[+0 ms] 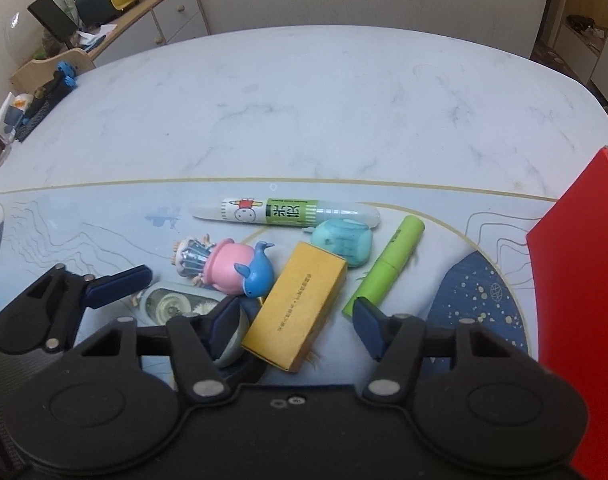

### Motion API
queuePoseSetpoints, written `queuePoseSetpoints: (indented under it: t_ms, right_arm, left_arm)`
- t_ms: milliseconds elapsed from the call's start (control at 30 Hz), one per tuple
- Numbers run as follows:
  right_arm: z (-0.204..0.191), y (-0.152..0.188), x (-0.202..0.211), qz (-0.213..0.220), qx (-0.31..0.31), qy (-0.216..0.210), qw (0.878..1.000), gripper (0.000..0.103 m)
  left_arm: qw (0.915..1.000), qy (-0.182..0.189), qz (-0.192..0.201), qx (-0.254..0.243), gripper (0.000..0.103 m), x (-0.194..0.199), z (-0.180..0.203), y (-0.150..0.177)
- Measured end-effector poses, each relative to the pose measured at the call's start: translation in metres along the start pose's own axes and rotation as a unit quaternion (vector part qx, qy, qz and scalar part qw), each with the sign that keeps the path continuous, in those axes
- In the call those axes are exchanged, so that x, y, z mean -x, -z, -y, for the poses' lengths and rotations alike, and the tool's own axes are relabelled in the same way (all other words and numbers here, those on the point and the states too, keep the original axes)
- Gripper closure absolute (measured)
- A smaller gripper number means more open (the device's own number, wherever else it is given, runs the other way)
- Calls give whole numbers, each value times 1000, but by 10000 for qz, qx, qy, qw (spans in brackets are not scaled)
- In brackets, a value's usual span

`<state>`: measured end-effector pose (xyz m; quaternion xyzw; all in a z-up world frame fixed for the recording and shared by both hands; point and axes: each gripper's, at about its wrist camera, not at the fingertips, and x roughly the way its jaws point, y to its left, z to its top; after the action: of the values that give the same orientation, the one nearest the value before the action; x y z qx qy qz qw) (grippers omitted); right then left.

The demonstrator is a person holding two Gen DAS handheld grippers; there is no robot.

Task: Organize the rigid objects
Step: 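Grasp the yellow box with the right gripper while the left gripper grasps the grey correction tape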

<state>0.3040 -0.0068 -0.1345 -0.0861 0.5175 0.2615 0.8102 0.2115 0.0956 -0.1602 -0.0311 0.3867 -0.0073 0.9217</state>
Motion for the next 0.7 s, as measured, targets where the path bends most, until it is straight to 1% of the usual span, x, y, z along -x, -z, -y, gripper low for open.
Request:
queuePoseSetpoints:
  t_ms: [33,200,233,300,333,400,433,467,567,700]
  right_arm:
    - [0,-1,-1,-6,0,15,10000,42]
    - [0,-3,-7,-27,-5,150,9999,45]
    - [-1,-3,-8,-27,15,170,9999,46]
    - [-1,-3,-9,-55,26,196,9998,49]
    - [-1,-2,-10,-78,1,186,9998,52]
    - [0,-1,-11,-149,-28,188,9997,61]
    - [1,0,-12,-172,-46,178,9997,70]
    - [2,2,-12,-195,-73,156,9997,73]
    - [4,5,-8,-158,-99,180,9997,74]
    - [8,13,2,-135,-152,107,9997,75]
  left_arm:
    - [10000,-1,-16,24,5,-1,0,1]
    - [10000,-69,14,11,7,1,2,3]
    - [10000,-96,17,2,8,2,2,3]
    - [9998,-196,30,-49,15,2,3,4]
    - [9997,-240,36,-68,17,3,3,5]
    - [9998,-215,25,-46,17,4,3,5]
    - [9998,-209,22,-31,17,4,2,5]
    - [9998,-203,20,-16,17,5,2,6]
    - [9998,-189,7,8,17,9,4,7]
    - [9998,-139,-27,143,18,13,3,9]
